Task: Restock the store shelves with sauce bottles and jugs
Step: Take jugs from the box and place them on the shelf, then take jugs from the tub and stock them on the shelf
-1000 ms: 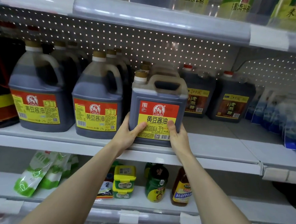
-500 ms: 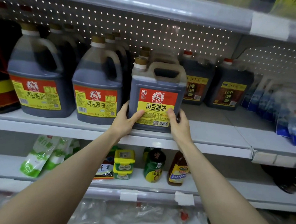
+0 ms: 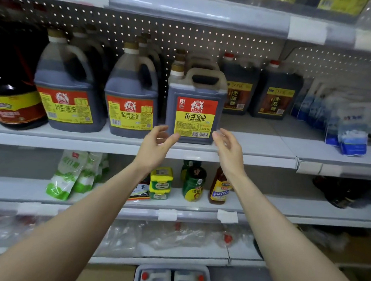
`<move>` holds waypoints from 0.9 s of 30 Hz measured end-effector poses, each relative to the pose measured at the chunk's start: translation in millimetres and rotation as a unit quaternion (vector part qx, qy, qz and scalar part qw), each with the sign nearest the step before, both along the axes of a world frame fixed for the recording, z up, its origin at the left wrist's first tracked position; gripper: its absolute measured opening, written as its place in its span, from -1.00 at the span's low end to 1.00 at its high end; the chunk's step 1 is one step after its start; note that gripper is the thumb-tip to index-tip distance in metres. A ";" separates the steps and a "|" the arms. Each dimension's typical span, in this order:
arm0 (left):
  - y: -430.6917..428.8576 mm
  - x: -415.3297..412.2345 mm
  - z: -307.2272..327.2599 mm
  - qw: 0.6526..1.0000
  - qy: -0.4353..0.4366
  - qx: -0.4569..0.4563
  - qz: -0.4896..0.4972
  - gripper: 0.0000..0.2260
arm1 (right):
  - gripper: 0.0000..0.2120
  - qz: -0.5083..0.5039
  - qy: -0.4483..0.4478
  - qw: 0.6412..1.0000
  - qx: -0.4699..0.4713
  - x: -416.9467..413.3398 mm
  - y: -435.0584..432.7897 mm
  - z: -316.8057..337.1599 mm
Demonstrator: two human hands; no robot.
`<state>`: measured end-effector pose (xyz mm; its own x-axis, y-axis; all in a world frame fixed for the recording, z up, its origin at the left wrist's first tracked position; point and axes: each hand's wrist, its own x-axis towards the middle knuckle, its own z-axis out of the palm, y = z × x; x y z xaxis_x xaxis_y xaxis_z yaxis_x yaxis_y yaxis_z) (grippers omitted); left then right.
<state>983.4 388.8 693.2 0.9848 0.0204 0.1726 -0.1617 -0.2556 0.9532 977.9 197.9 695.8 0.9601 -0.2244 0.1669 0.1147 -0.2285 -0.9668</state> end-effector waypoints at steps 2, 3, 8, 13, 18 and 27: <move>-1.4 -12.2 -14.2 1.000 0.023 -0.002 -0.013 -0.58 | -0.65 -0.004 0.017 1.000 -0.008 -13.0 -3.5 -15.4; -2.3 -17.0 -24.0 0.999 0.032 -0.005 -0.016 -0.61 | -0.73 -0.006 0.023 1.000 -0.011 -20.0 -5.9 -25.8; -13.6 -38.3 -91.1 0.996 0.085 -0.001 -0.018 -0.68 | -0.94 -0.008 0.070 0.998 -0.003 -51.3 -19.0 -92.2; -34.9 -57.9 -174.2 0.986 0.169 -0.009 -0.016 -0.72 | -0.94 -0.002 0.138 0.990 0.012 -66.8 -36.8 -175.8; -59.3 -75.8 -265.0 0.967 0.256 0.006 0.004 -0.74 | -0.98 0.020 0.207 0.978 0.010 -71.3 -62.0 -262.9; -97.6 -90.4 -443.5 0.932 0.360 0.023 0.030 -0.84 | -0.88 0.037 0.322 0.946 0.007 -80.7 -102.3 -442.2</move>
<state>893.0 291.2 249.7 0.8425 0.0884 -0.5314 0.5324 -0.2869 0.7964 897.1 95.6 253.6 0.8745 -0.1506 -0.4611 -0.4847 -0.2303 -0.8439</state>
